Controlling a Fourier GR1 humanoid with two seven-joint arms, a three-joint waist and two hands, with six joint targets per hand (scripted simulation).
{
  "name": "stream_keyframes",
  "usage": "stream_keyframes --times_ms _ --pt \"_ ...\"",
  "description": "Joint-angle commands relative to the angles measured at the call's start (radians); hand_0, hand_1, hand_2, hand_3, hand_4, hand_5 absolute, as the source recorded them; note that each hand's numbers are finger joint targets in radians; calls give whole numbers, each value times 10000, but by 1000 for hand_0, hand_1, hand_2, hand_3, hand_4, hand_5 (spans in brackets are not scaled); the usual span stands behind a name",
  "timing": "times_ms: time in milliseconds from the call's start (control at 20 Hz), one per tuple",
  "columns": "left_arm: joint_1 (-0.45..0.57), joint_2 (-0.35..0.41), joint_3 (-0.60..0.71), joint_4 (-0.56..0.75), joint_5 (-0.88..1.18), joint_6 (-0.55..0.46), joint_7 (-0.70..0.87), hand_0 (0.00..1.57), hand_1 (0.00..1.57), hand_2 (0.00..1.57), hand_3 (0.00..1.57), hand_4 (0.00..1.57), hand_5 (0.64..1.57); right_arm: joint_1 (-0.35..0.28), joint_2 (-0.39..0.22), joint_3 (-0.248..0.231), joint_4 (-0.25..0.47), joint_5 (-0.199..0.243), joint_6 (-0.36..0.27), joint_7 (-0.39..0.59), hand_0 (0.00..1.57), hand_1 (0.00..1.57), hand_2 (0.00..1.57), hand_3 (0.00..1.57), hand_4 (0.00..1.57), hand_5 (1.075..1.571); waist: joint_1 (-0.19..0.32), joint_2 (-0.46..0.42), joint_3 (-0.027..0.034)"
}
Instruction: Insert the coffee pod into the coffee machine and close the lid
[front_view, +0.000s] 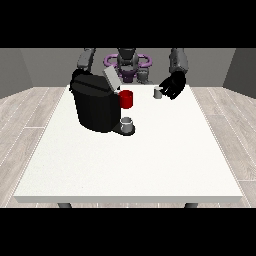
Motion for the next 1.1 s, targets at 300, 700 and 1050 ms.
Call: stream_keyframes --times_ms 300,700,1050 --pt "-1254 -27 362 -285 -61 -110 508 1272 1272 1342 1293 548 1571 -734 43 44 134 -66 188 -436 0 0 0 0 497 1571 -510 656 -3" --pt "-2335 461 972 -52 247 -930 1500 1272 1272 1307 1244 512 1571 -731 -304 107 -456 -349 716 500 0 0 0 0 504 1571 -1165 137 -4" --pt "-2692 807 1116 232 180 -1160 1417 1264 1264 1319 1251 516 1571 -256 235 892 -1151 214 153 853 0 0 0 0 506 1571 -1572 119 -6"
